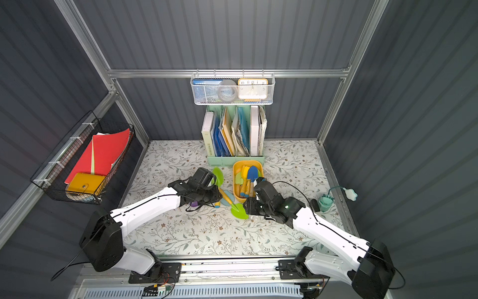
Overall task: Put the shovel into the storage box
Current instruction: Place the shovel in the storage box.
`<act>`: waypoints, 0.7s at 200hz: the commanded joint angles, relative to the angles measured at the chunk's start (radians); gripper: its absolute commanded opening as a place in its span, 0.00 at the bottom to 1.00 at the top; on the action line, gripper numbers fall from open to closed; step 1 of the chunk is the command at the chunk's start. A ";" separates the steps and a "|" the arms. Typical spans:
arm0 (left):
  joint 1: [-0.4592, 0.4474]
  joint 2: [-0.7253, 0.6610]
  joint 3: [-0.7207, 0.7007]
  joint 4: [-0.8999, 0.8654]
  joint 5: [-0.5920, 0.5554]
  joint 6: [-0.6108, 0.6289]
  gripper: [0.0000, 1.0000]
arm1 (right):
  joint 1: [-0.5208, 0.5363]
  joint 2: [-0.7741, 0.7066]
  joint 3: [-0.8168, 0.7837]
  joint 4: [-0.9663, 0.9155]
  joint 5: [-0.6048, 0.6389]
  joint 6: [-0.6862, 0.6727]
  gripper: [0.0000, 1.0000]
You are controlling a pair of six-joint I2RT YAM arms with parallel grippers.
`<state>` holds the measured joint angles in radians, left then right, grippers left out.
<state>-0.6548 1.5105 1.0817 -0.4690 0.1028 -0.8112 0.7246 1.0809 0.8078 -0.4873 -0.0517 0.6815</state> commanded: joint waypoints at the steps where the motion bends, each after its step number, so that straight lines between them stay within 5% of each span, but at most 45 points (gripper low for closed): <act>1: -0.014 0.054 0.062 0.004 0.017 -0.002 0.10 | -0.023 -0.027 0.009 -0.041 0.022 0.007 0.54; 140: -0.048 0.383 0.391 0.042 0.062 0.042 0.09 | -0.080 -0.084 -0.030 -0.070 0.019 0.015 0.54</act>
<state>-0.7002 1.8549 1.4067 -0.4400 0.1581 -0.7990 0.6529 1.0065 0.7902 -0.5404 -0.0429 0.6922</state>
